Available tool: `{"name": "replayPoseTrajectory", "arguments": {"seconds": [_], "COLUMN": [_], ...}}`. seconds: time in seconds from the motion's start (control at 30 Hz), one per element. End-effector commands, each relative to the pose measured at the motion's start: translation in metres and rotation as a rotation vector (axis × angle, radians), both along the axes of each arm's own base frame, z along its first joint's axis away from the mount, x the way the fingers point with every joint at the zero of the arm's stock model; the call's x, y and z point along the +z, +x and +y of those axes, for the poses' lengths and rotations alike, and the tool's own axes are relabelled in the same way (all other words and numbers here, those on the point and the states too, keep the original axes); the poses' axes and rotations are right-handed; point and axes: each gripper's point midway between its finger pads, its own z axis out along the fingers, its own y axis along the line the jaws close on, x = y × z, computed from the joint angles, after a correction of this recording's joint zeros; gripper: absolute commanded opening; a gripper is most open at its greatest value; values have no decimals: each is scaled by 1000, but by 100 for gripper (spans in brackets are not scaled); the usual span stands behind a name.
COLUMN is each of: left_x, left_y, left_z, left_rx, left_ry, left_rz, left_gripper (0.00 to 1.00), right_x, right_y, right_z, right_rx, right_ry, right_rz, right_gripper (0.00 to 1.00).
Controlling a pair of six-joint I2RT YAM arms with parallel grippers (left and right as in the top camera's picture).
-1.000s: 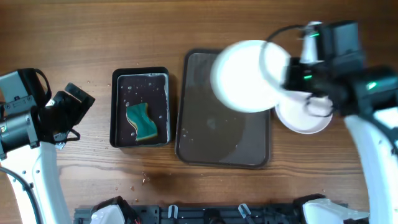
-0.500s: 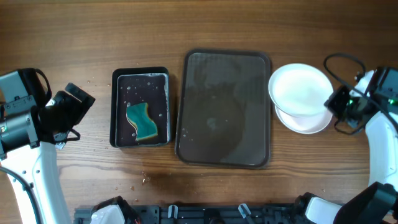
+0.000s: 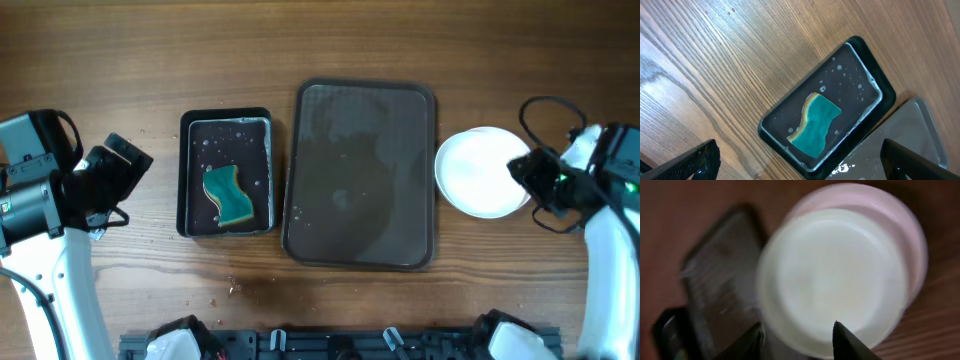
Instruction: Clean dirty plates on tray and stack at the side
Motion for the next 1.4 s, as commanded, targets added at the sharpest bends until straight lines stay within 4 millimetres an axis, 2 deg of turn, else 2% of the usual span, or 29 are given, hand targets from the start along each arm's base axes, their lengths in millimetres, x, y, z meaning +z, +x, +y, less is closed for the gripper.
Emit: {"name": "replayPoseTrajectory", "arguments": {"seconds": [0.0,0.1,0.2,0.23,0.27,0.33,0.43,0.53,0.6,0.7,0.87,0.93,1.03,1.13,1.37], "left_x": [6,6,6,6,6,6,6,6,6,6,6,6,6,6,6], "left_y": [1,1,1,1,1,1,1,1,1,1,1,1,1,1,1], "left_z": [0,0,0,0,0,0,0,0,0,0,0,0,0,0,0], "left_rx": [-3,-3,-3,-3,-3,-3,-3,-3,-3,-3,-3,-3,-3,-3,-3], "left_ry": [-4,-4,-4,-4,-4,-4,-4,-4,-4,-4,-4,-4,-4,-4,-4], "left_rz": [-21,-21,-21,-21,-21,-21,-21,-21,-21,-21,-21,-21,-21,-21,-21], "left_gripper": [100,100,100,100,100,100,100,100,100,100,100,100,100,100,100], "right_x": [84,104,121,126,128,129,117,115,111,116,159,163,148,115,66], "right_y": [-18,-52,-88,-100,-106,-122,-133,-135,-128,-115,-100,-103,-110,-114,-97], "right_z": [83,125,158,166,170,176,169,168,159,151,153,152,144,136,130], "right_rx": [331,488,623,647,648,620,581,491,445,514,738,772,748,716,659], "right_ry": [116,108,113,127,140,204,169,236,182,33,-294,-398,-477,-505,-551], "right_rz": [-288,-351,-414,-427,-425,-383,-325,-254,-256,-369,-787,-906,-949,-934,-992], "right_gripper": [44,45,55,80,100,100,100,100,100,100,100,100,100,100,100]}}
